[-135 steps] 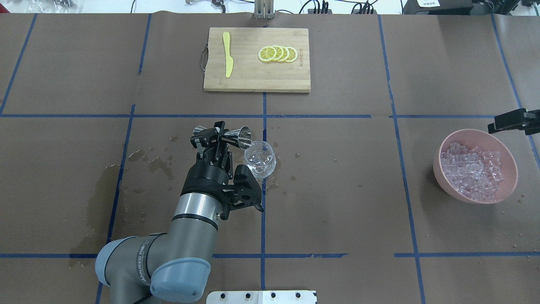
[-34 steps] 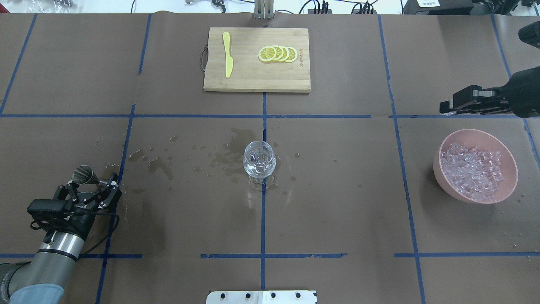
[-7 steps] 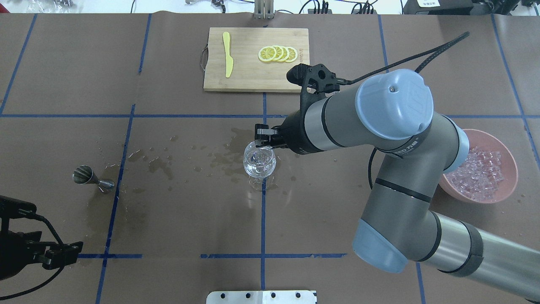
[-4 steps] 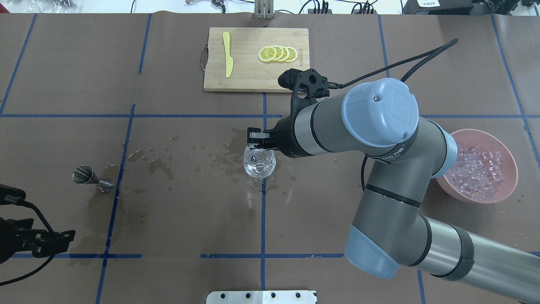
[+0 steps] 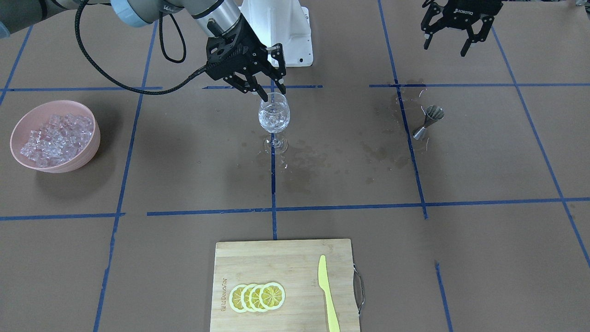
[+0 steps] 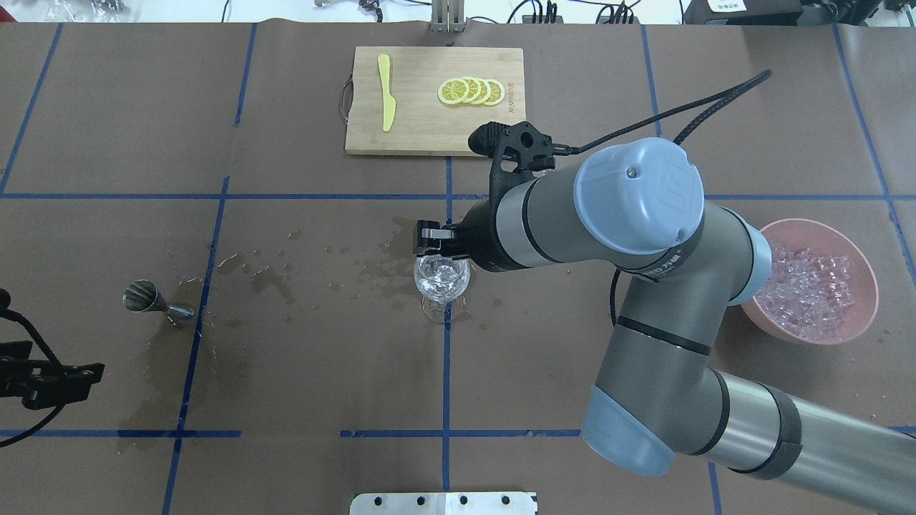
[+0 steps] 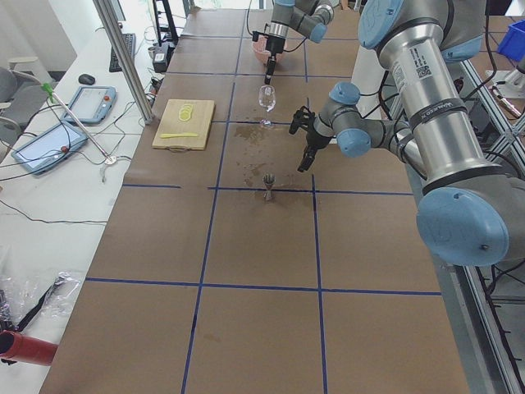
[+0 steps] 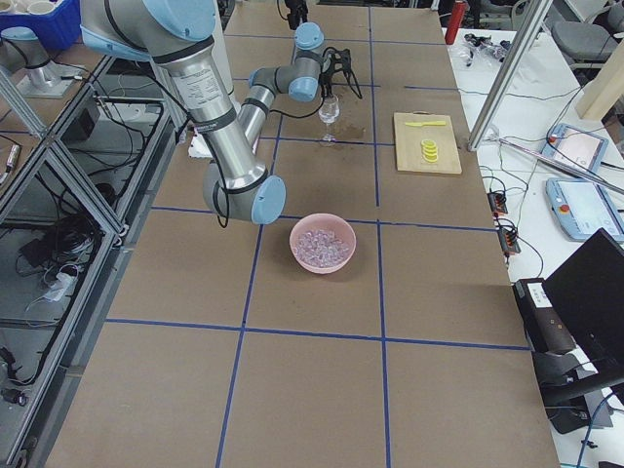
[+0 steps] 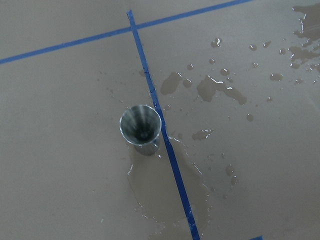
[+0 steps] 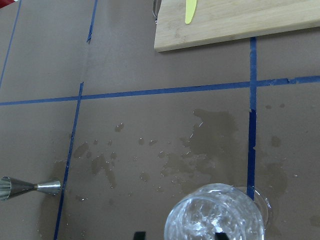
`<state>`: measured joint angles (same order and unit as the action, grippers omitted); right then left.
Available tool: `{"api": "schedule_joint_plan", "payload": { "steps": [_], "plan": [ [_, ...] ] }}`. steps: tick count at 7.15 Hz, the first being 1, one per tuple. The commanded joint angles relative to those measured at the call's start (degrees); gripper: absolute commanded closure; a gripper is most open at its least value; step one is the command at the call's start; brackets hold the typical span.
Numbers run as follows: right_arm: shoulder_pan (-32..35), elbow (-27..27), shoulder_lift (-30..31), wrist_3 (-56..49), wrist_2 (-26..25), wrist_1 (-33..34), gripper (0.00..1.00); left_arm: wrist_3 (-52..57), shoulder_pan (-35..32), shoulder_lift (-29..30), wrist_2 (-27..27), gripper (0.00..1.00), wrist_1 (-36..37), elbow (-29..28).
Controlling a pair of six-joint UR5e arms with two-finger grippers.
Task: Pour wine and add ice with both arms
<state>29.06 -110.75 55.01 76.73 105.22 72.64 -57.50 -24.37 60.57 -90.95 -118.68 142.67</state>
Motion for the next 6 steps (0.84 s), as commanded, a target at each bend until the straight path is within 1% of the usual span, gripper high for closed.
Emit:
{"api": "schedule_joint_plan", "payload": {
  "steps": [1, 2, 3, 4, 5, 6],
  "plan": [
    [-0.05, -0.34, 0.01, 0.00, -0.01, 0.40, 0.16, 2.20, -2.51, 0.16, -1.67, 0.00, 0.03, 0.23],
    [-0.05, -1.47, -0.07, 0.00, 0.08, 1.79, 0.04, 8.05, -8.70, 0.77, -5.95, 0.00, 0.03, 0.15],
    [-0.05, -3.75, -0.16, 0.00, 0.08, 5.20, 0.01, 13.76, -13.98, 0.95, -9.38, 0.00, 0.12, -0.29],
    [0.21, -5.34, -0.34, 0.00, 0.16, 7.76, 0.00, 17.73, -17.78, 2.60, -11.85, 0.00, 1.68, -0.90],
    [1.17, -7.44, -0.34, 0.00, 0.43, 11.78, 0.00, 22.38, -22.08, 6.36, -14.49, 0.00, 7.01, -0.99],
    [2.66, -9.90, -0.25, -0.09, 0.60, 17.48, 0.00, 29.30, -28.91, 10.57, -18.17, 0.00, 12.19, -2.30]
  ]
}}
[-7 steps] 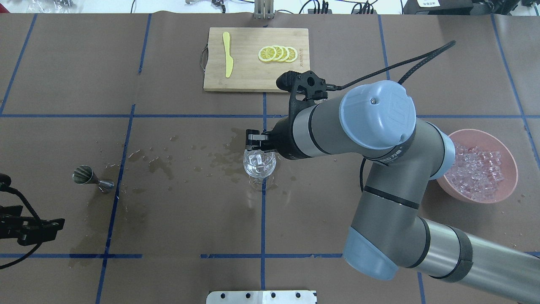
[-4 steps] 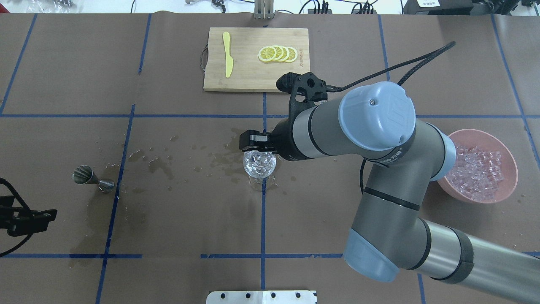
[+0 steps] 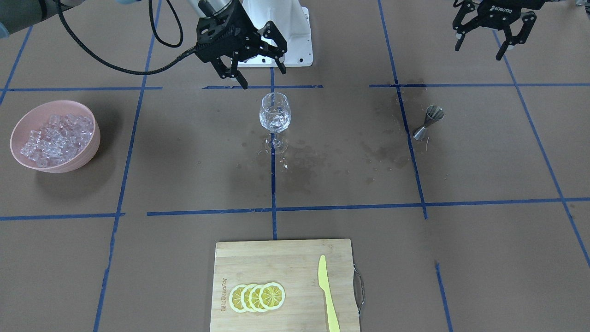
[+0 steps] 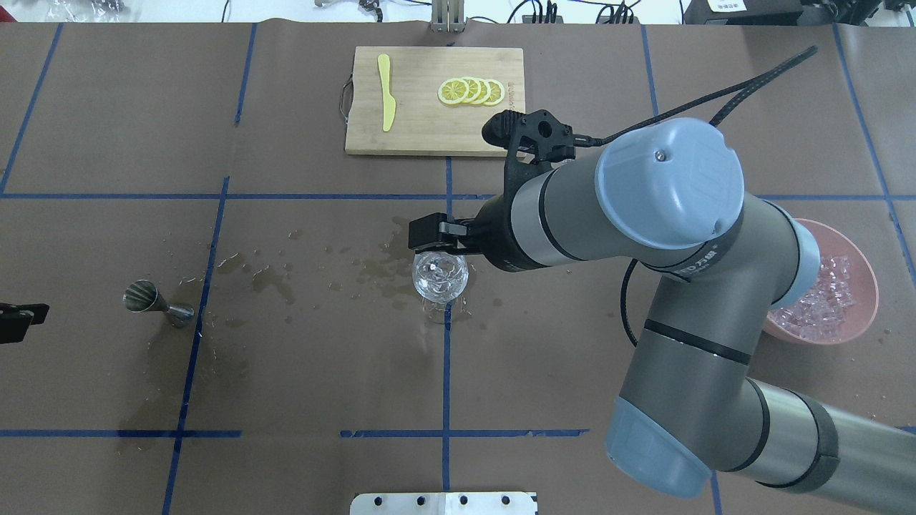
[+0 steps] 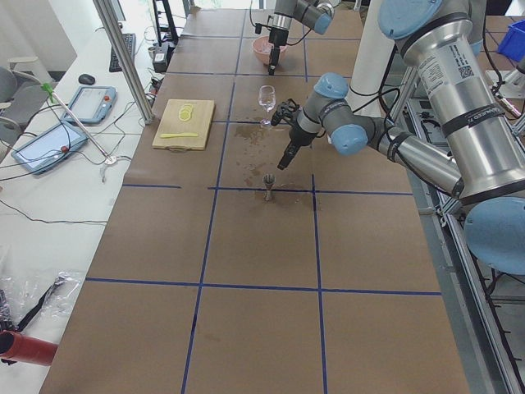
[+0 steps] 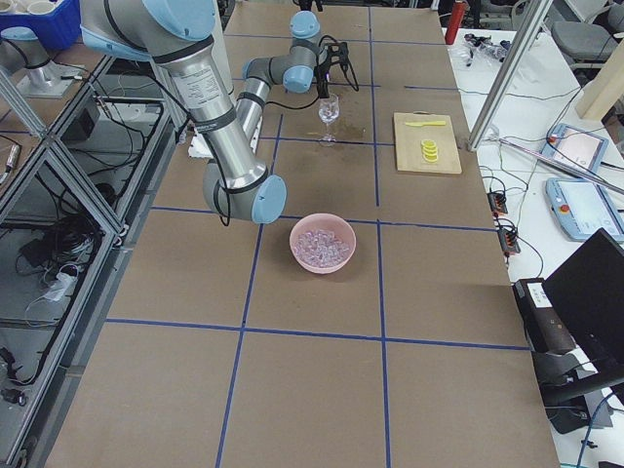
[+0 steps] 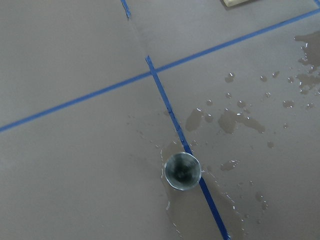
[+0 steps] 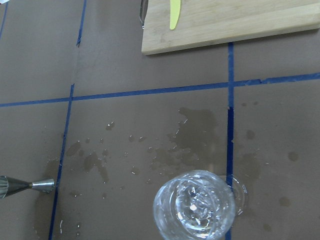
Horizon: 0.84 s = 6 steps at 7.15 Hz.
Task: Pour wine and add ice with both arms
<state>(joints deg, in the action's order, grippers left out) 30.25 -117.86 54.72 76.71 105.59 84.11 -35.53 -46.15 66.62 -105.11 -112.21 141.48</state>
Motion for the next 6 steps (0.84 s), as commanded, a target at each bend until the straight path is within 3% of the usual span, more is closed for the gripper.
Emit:
{"api": "schedule_joint_plan", "payload": {
  "steps": [1, 4, 5, 6],
  "plan": [
    [4.87, -3.42, 0.47, -0.94, 1.88, 9.89, 0.00, 13.49, -13.46, 8.32, -7.61, 0.00, 8.90, -3.90],
    [13.41, -3.61, 2.14, -12.49, 6.64, 21.06, 0.00, 20.32, -24.58, 14.31, -15.34, 0.00, 10.51, -13.65],
    [15.43, -3.43, 4.49, -17.60, 6.65, 21.97, 0.00, 20.41, -27.74, 17.20, -22.78, 0.00, 10.52, -18.91],
    [17.10, -3.00, 7.91, -23.30, 7.43, 21.98, 0.00, 20.41, -30.29, 19.49, -23.99, 0.00, 10.61, -22.44]
  ]
}}
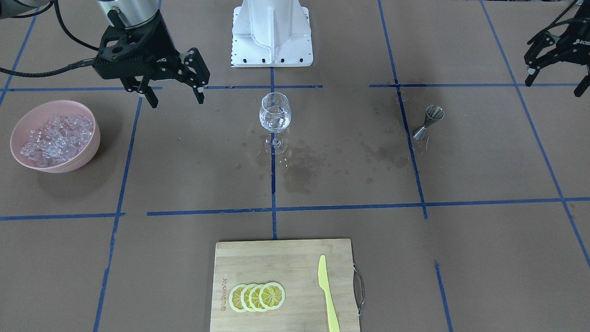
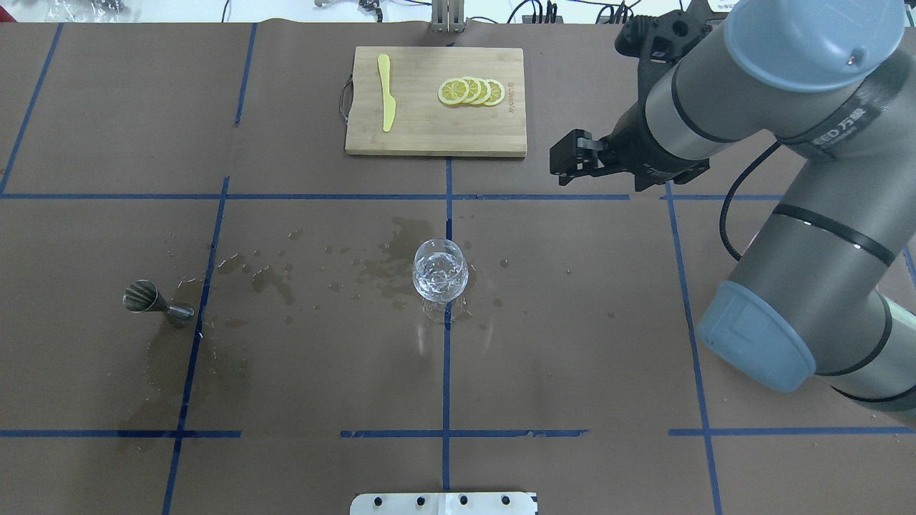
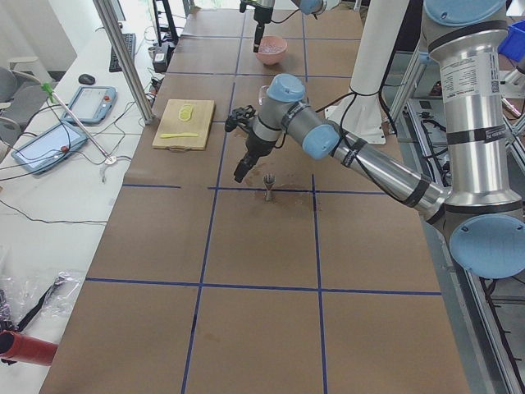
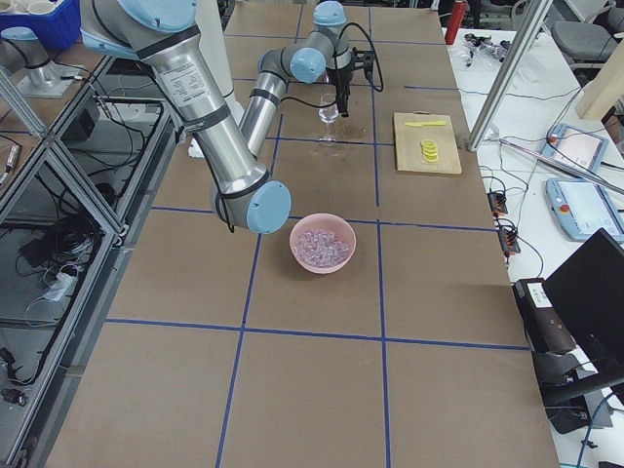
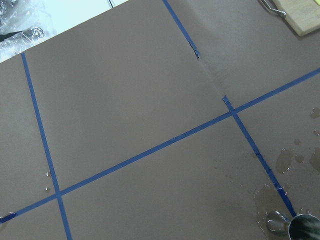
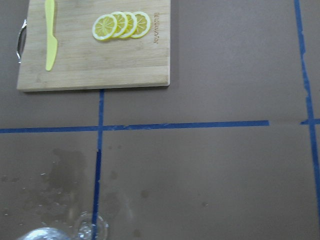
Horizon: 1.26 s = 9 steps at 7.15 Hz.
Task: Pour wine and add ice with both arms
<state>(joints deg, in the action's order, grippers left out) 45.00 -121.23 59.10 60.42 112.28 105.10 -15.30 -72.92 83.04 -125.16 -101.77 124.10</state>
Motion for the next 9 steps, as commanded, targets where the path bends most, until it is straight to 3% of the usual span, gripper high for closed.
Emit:
{"api": "schedule_joint_plan", "payload": {
  "steps": [1, 4, 5, 7, 9],
  "plan": [
    [5.15, 0.82, 6.09, -13.50, 1.44, 1.50, 0.00, 1.23, -4.06, 4.23, -3.95, 0.00, 0.17, -7.70],
    [14.46, 4.23, 12.69, -31.17, 5.64, 1.51, 0.00, 5.45, -10.37, 9.23, -5.17, 0.00, 0.35, -17.80],
    [19.37, 6.43, 14.88, -38.63, 8.97, 1.33, 0.00, 5.63, -12.31, 9.60, -9.96, 0.00, 2.35, -19.84],
    [28.34, 11.17, 20.33, -53.66, 13.64, 0.89, 0.00, 6.85, -13.38, 9.43, -10.54, 0.00, 3.68, -20.21],
    [34.94, 16.88, 21.32, -61.01, 18.73, 0.81, 0.00, 11.66, -14.61, 9.25, -10.54, 0.00, 8.58, -20.30]
  ]
}}
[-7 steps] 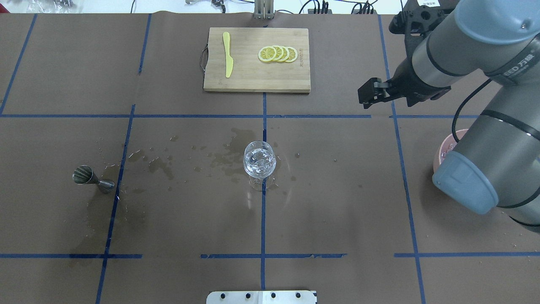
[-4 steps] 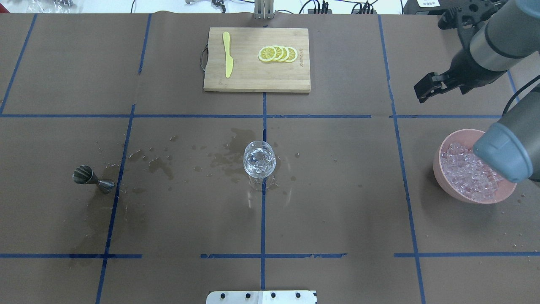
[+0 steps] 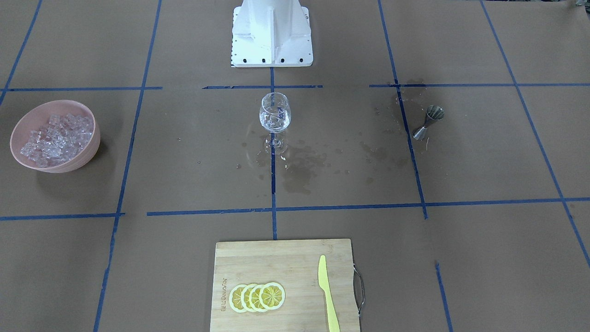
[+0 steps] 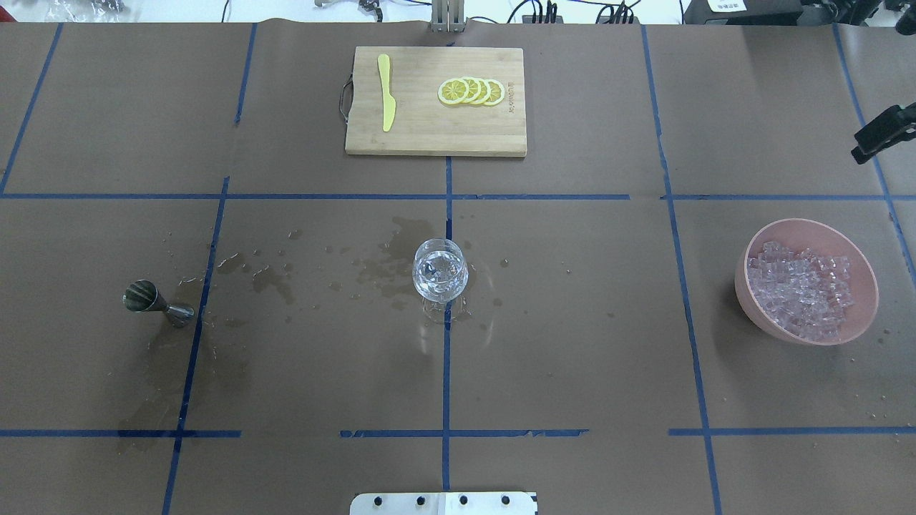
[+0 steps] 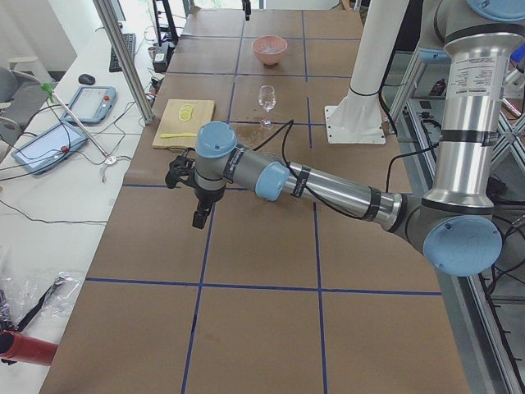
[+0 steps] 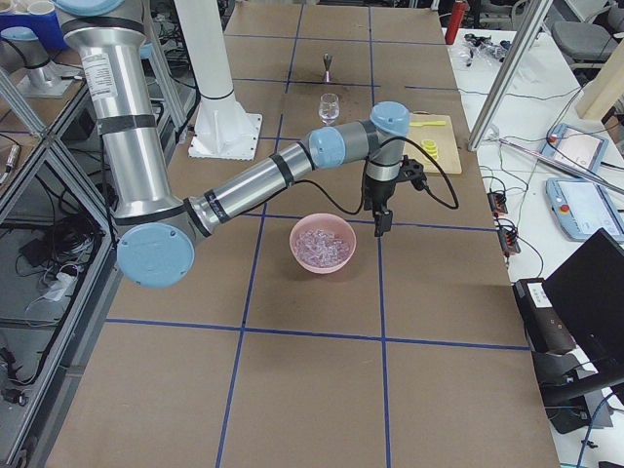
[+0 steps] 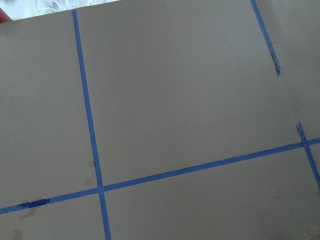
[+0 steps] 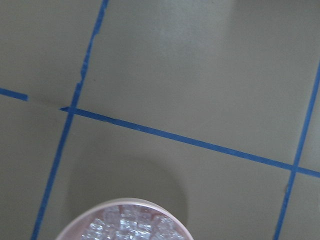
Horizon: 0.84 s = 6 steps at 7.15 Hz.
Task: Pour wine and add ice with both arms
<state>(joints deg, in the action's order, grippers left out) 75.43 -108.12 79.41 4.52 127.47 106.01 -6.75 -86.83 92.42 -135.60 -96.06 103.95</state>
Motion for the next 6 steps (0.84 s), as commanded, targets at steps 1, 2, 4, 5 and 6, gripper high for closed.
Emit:
{"api": "schedule_joint_plan", "payload": {
  "steps": [1, 2, 4, 5, 6],
  "plan": [
    [7.94, 7.10, 1.19, -10.88, 4.71, -0.10, 0.00, 5.58, -1.32, -0.83, -0.10, 0.00, 4.20, -0.50],
    [9.72, 9.31, 1.19, -11.98, 5.94, -0.10, 0.00, 5.87, -1.59, -2.23, -0.45, 0.00, 4.48, -0.77],
    [10.17, 10.47, 1.80, -11.90, 6.04, -0.19, 0.00, 5.52, -2.20, -5.83, -1.68, 0.00, 4.04, -2.87],
    [11.30, 12.21, 2.41, -11.90, 6.04, -2.11, 0.00, 5.43, -2.12, -6.37, -1.51, 0.00, 4.04, -4.36],
    [12.62, 15.97, 4.60, -11.81, 6.56, -6.22, 0.00, 5.35, -2.12, -6.28, -1.50, 0.00, 4.04, -5.51]
  ]
}}
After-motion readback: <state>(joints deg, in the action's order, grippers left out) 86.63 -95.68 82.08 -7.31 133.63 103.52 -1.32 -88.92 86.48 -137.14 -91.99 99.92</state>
